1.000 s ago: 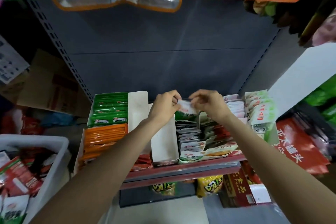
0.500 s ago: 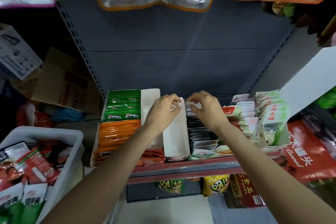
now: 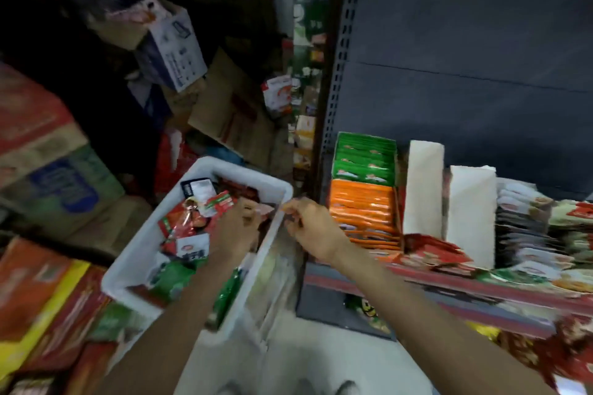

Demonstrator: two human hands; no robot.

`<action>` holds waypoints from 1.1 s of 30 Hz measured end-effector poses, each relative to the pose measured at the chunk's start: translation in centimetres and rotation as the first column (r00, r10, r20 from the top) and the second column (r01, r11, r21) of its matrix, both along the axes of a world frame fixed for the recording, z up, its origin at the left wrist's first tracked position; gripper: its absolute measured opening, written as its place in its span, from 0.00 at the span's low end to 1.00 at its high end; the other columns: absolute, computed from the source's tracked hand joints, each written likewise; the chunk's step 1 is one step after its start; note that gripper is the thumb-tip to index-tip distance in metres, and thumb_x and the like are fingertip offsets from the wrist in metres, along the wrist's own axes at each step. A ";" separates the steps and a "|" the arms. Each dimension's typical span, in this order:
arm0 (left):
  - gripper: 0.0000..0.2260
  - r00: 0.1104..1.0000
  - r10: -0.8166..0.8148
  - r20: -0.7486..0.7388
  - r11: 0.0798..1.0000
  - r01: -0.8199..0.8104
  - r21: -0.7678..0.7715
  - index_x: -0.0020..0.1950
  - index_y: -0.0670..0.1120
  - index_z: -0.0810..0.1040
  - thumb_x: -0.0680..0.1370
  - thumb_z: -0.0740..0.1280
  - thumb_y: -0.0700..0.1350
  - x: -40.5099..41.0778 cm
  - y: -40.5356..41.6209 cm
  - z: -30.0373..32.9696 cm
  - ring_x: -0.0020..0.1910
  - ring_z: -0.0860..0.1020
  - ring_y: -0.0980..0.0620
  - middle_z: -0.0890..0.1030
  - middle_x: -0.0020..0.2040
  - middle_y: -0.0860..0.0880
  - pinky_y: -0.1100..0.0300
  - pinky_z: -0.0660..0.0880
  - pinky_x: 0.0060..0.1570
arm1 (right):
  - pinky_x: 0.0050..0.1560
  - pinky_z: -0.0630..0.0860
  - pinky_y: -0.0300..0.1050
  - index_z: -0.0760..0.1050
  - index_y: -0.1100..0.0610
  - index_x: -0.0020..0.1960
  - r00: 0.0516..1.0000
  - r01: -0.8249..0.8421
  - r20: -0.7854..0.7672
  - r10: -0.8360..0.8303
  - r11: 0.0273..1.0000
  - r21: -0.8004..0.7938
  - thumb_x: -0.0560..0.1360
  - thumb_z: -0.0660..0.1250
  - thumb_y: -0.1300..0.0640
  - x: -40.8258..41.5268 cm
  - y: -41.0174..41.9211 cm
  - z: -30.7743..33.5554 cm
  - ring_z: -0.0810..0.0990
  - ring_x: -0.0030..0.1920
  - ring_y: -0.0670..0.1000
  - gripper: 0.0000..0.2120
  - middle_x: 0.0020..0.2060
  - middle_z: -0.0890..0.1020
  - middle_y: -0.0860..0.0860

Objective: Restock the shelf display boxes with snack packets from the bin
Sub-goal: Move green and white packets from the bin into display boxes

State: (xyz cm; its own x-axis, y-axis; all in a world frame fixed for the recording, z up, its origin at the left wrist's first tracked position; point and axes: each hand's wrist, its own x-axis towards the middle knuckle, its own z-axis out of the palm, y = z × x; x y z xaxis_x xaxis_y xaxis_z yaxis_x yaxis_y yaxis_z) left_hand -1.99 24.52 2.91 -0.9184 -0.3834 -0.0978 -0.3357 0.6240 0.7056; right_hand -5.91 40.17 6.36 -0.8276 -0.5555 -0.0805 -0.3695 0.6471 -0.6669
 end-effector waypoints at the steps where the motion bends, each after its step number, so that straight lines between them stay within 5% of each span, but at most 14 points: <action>1: 0.09 0.999 -0.005 0.041 0.999 0.007 -0.042 0.56 0.39 0.78 0.78 0.64 0.41 1.2 -2.3 -0.9 0.53 0.79 0.42 0.81 0.52 0.41 0.53 0.72 0.53 | 0.60 0.67 0.41 0.76 0.61 0.62 0.999 -0.017 0.029 0.017 1.000 0.013 0.74 0.63 0.66 0.6 -2.2 -0.7 0.75 0.60 0.57 0.17 0.58 0.78 0.60; 5: 0.13 0.984 -0.053 0.172 0.984 0.081 -0.157 0.61 0.40 0.76 0.78 0.63 0.39 6.1 -9.6 -4.3 0.57 0.76 0.42 0.79 0.58 0.41 0.55 0.69 0.55 | 0.56 0.69 0.41 0.74 0.61 0.63 0.988 -0.035 0.154 0.017 0.993 0.113 0.73 0.64 0.64 2.9 -9.5 -4.8 0.77 0.59 0.58 0.18 0.58 0.78 0.61; 9: 0.19 0.911 -0.170 0.375 0.954 0.247 -0.167 0.69 0.43 0.67 0.78 0.63 0.42 8.7 -14.9 -7.2 0.59 0.74 0.41 0.76 0.62 0.40 0.50 0.72 0.55 | 0.53 0.72 0.46 0.58 0.60 0.73 0.926 -0.020 0.360 -0.115 0.936 0.351 0.78 0.62 0.57 5.2 -14.4 -8.2 0.74 0.61 0.59 0.27 0.66 0.70 0.60; 12: 0.27 0.806 -0.328 0.493 0.894 0.434 -0.114 0.75 0.45 0.59 0.78 0.64 0.46 9.2 -16.9 -8.5 0.70 0.66 0.43 0.64 0.73 0.43 0.51 0.67 0.66 | 0.46 0.73 0.47 0.48 0.58 0.76 0.831 0.083 0.464 -0.308 0.892 0.444 0.78 0.61 0.55 6.2 -16.6 -10.1 0.76 0.56 0.59 0.32 0.70 0.60 0.63; 16: 0.30 0.737 -0.403 0.543 0.822 0.552 -0.140 0.77 0.48 0.54 0.78 0.63 0.51 9.6 -17.5 -9.3 0.75 0.55 0.45 0.53 0.77 0.46 0.49 0.58 0.71 | 0.66 0.66 0.50 0.39 0.64 0.75 0.788 0.289 0.353 -0.504 0.810 0.510 0.78 0.61 0.60 7.5 -18.6 -12.2 0.62 0.70 0.64 0.37 0.71 0.55 0.70; 20: 0.31 0.741 -0.397 0.541 0.829 0.543 -0.136 0.76 0.52 0.56 0.77 0.66 0.49 9.7 -18.4 -10.0 0.74 0.58 0.45 0.55 0.77 0.50 0.45 0.64 0.68 | 0.73 0.56 0.54 0.38 0.63 0.75 0.833 0.335 0.193 -0.519 0.750 0.570 0.75 0.62 0.65 7.8 -19.6 -13.3 0.50 0.73 0.63 0.40 0.73 0.50 0.66; 24: 0.27 0.746 -0.424 0.513 0.826 0.551 -0.118 0.75 0.52 0.60 0.77 0.65 0.45 9.5 -19.1 -10.1 0.72 0.62 0.47 0.59 0.75 0.51 0.47 0.69 0.65 | 0.63 0.69 0.48 0.54 0.63 0.71 0.900 0.269 0.098 -0.425 0.718 0.642 0.71 0.71 0.57 5.8 -18.8 -12.9 0.67 0.65 0.59 0.36 0.63 0.69 0.60; 30: 0.17 0.873 -0.348 0.341 0.918 0.391 -0.064 0.67 0.45 0.71 0.79 0.62 0.45 8.3 -18.7 -9.2 0.64 0.72 0.47 0.72 0.66 0.46 0.51 0.72 0.61 | 0.41 0.77 0.44 0.73 0.63 0.60 0.756 0.377 0.456 -0.470 0.882 0.284 0.70 0.73 0.64 1.8 -16.7 -9.4 0.77 0.45 0.52 0.20 0.48 0.77 0.56; 33: 0.21 0.919 -0.338 0.204 0.924 0.282 0.257 0.70 0.45 0.68 0.79 0.64 0.51 6.8 -17.9 -6.9 0.68 0.68 0.50 0.71 0.69 0.49 0.56 0.66 0.65 | 0.35 0.78 0.43 0.74 0.60 0.42 0.775 0.381 0.529 -0.346 0.923 0.046 0.70 0.71 0.69 1.4 -15.7 -6.6 0.77 0.37 0.52 0.07 0.37 0.77 0.55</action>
State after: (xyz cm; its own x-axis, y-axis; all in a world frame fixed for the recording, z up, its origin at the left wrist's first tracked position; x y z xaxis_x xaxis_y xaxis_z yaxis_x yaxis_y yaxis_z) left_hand 4.83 6.58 -4.03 -0.9253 -0.0268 -0.3784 -0.3266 0.5637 0.7587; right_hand -4.54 24.50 -0.21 -0.8123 -0.2402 -0.5315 0.2966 0.6144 -0.7311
